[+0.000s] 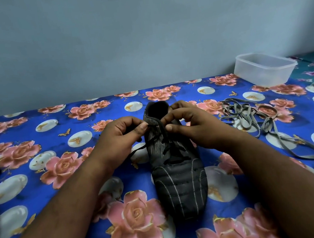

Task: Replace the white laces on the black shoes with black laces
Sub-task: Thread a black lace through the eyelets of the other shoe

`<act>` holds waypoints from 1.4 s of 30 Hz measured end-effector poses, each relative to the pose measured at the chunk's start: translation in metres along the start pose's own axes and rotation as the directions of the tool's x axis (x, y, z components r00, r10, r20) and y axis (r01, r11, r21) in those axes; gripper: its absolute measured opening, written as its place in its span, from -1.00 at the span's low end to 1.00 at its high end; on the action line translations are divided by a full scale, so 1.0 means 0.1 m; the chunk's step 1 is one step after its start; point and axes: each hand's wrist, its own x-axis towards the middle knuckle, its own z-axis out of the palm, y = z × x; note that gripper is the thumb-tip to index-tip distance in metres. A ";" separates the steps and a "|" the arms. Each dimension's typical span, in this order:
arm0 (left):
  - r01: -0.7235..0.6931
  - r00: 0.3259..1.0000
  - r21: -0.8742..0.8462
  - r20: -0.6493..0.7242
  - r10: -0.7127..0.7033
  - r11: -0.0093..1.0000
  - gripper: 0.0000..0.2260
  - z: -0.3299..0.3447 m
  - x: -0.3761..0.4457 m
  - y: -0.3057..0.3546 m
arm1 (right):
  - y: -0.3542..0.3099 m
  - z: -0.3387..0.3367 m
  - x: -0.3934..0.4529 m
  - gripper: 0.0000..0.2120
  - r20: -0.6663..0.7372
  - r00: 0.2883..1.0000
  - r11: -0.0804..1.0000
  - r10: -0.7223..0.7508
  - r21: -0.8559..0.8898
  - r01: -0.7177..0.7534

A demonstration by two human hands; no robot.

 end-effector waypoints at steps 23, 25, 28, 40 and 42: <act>-0.160 0.965 0.549 -0.089 0.248 0.820 -0.66 -0.12 -0.06 -0.04 | 0.03 -0.15 -0.10 -0.80 -0.052 0.993 0.993 -0.103 -0.065 0.100; -0.231 0.950 0.581 -0.040 0.311 0.781 -0.68 -0.02 -0.07 -0.02 | 0.01 -0.10 -0.06 -0.80 -0.074 0.987 0.985 -0.140 -0.117 0.130; -0.274 0.932 0.579 -0.038 0.361 0.768 -0.72 0.04 -0.04 -0.02 | -0.01 -0.03 -0.04 -0.84 -0.129 0.978 0.967 -0.165 -0.214 0.135; -0.334 0.877 0.640 -0.059 0.478 0.692 -0.85 0.08 -0.02 -0.02 | -0.07 0.13 0.02 -0.68 -0.243 0.946 0.891 -0.215 -0.445 0.089; -0.333 0.887 0.622 -0.049 0.460 0.709 -0.87 0.09 -0.01 -0.04 | -0.05 0.15 0.04 -0.68 -0.222 0.967 0.947 -0.124 -0.318 0.049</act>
